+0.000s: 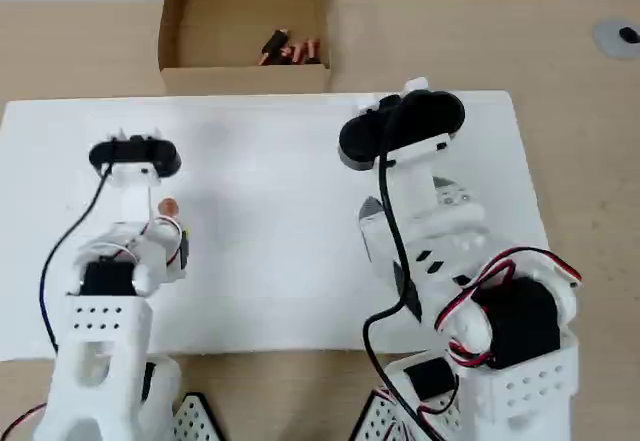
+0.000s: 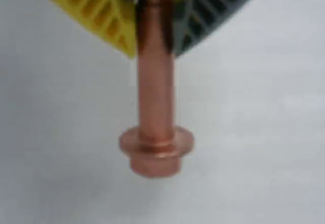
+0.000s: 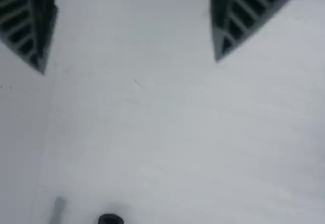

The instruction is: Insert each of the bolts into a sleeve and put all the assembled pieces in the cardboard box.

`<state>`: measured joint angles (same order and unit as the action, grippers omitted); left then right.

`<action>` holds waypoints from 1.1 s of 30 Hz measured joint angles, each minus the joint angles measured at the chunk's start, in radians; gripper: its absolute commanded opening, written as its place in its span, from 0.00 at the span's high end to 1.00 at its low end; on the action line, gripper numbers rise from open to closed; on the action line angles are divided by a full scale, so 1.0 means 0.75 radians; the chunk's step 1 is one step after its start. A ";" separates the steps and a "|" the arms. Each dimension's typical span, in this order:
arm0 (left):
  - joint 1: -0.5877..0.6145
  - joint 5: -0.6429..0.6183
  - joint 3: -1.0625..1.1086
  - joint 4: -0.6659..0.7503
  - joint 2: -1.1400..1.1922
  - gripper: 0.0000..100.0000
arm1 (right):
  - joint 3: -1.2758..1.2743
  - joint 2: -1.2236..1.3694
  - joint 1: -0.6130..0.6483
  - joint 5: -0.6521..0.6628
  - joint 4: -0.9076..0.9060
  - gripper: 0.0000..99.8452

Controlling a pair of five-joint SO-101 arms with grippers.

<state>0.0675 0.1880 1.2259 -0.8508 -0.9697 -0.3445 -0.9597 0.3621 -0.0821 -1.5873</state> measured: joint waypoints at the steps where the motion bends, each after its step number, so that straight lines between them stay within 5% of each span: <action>1: 0.000 -0.002 0.033 0.053 0.000 0.99 | 0.000 0.000 0.000 0.000 0.000 0.75; 10: 0.000 -0.104 0.119 0.166 -0.012 0.94 | 0.000 0.000 0.000 0.000 0.000 0.75; 14: 0.000 -0.086 0.155 0.053 -0.014 0.83 | 0.000 0.000 0.000 0.000 0.000 0.75; 23: 0.000 -0.084 0.147 -0.141 -0.018 0.81 | 0.000 0.000 0.000 0.000 0.000 0.75; 33: 0.000 -0.129 -0.679 -0.702 -0.018 0.73 | 0.000 0.000 0.000 0.000 0.000 0.75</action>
<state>0.0675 0.0913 0.7165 -1.3771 -0.9835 -0.3445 -0.9597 0.3621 -0.0821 -1.5873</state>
